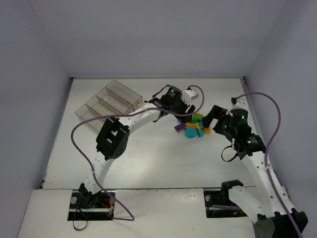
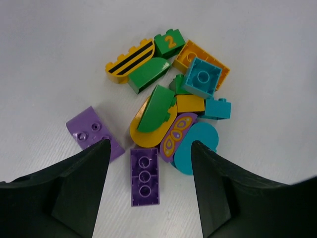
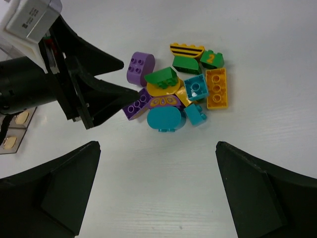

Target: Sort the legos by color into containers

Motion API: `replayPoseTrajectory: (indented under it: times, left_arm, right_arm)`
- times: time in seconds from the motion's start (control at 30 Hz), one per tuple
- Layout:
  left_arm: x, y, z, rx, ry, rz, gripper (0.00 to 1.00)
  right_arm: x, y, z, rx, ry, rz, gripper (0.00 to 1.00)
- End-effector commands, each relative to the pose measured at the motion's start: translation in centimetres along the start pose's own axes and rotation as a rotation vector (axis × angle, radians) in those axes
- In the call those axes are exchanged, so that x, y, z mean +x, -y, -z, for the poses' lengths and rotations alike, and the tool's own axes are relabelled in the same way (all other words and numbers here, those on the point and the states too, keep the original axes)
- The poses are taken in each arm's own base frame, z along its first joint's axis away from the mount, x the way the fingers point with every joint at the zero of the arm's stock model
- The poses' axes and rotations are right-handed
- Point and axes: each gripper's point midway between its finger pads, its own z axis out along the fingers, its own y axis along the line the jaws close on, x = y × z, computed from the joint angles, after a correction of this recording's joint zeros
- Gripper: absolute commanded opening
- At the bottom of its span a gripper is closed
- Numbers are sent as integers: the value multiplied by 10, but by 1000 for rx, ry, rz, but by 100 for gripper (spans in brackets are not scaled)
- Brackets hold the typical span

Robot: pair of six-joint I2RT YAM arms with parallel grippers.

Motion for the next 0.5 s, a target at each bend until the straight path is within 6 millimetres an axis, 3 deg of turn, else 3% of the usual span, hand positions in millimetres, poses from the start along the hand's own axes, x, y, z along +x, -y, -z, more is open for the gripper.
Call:
replayPoseTrajectory:
  times: [0.0, 0.23, 0.47]
  left_arm:
    - [-73, 19, 9, 19, 193, -118, 60]
    - [-62, 13, -22, 17, 173, -131, 58]
    - [-47, 5, -41, -30, 149, -145, 51]
  right_arm:
    - [-3, -2, 4, -10, 26, -51, 99]
    - [7, -1, 5, -19, 2, -75, 99]
    - [12, -1, 10, -23, -4, -83, 99]
